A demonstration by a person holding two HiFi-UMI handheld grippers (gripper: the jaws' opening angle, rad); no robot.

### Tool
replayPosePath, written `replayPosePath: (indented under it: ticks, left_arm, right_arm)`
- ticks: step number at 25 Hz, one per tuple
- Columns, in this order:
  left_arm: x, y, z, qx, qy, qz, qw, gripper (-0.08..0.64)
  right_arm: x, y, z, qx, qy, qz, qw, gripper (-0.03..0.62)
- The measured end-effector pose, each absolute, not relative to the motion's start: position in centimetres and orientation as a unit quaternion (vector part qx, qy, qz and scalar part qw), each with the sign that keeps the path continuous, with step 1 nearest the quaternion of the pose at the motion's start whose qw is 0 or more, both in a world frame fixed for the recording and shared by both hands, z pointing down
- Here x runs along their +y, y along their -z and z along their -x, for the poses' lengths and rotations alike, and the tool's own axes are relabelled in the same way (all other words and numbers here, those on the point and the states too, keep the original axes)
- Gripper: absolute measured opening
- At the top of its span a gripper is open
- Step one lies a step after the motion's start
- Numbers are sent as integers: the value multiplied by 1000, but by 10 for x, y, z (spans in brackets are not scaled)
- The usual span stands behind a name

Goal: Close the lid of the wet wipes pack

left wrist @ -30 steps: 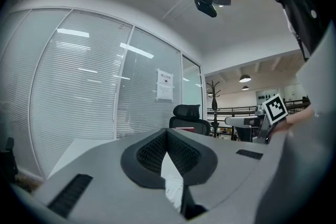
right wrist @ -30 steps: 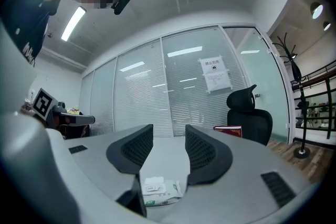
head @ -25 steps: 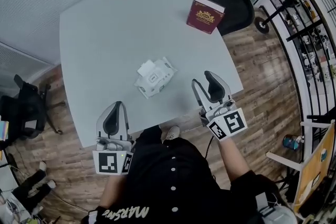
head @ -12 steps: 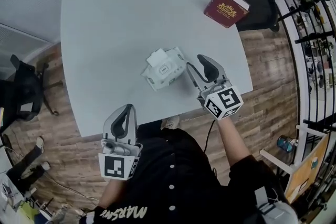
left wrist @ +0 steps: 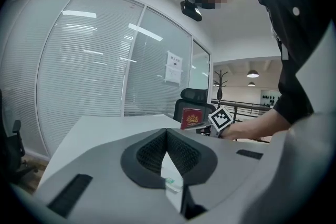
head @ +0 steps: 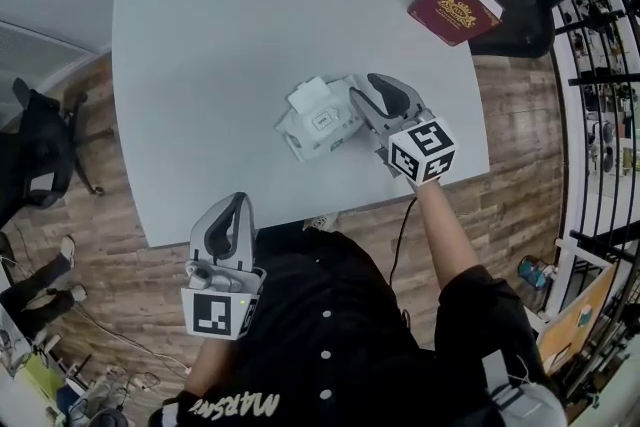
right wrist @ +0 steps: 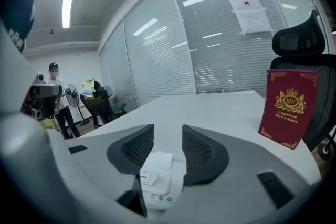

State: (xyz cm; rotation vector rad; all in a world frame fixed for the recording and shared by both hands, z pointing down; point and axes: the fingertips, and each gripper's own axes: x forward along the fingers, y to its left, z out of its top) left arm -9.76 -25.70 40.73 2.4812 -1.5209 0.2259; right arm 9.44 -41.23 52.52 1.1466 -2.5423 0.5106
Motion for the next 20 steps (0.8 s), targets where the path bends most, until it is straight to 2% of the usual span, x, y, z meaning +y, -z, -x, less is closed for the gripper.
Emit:
replayPosePath:
  ticks: [5, 15, 20]
  left_arm:
    - [-259, -419, 107, -527, -84, -836, 129, 6]
    - [-264, -439, 123, -551, -109, -813, 155, 6]
    - [-266, -443, 118, -533, -107, -823, 165, 6]
  right_arm:
    - [-428, -554, -79, -891, -207, -355, 195, 147]
    - [-445, -621, -52, -865, -301, -270, 296, 149]
    - [-447, -645, -43, -852, -300, -234, 359, 164]
